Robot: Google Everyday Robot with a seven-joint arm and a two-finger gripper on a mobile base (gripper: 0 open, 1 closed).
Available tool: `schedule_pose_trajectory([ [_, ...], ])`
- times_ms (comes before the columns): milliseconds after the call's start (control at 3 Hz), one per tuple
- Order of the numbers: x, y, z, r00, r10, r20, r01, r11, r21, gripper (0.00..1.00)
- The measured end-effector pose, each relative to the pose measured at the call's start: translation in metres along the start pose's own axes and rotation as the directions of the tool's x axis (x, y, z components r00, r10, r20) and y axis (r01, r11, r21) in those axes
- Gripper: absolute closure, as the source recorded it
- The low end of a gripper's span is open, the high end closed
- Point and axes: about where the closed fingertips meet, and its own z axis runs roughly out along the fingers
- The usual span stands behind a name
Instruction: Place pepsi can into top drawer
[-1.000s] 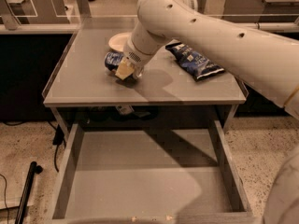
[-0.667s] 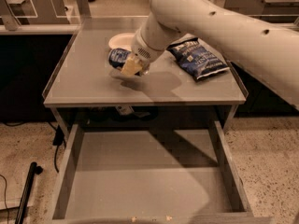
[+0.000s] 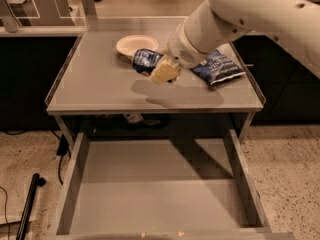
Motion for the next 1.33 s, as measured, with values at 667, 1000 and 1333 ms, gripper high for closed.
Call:
schedule_pose_trajectory([
  [667, 0.04, 0.043, -0.07, 1.0, -0.005, 0.016, 0.005, 0.9996, 0.027, 1.0],
  [1000, 0.06, 0.073, -0.093, 1.0, 0.019, 0.013, -0.02, 0.9993, 0.032, 1.0],
  [1333, 0.091, 0.109, -0.097, 0.994, 0.106, 0.024, -0.106, 0.9943, -0.006, 1.0],
])
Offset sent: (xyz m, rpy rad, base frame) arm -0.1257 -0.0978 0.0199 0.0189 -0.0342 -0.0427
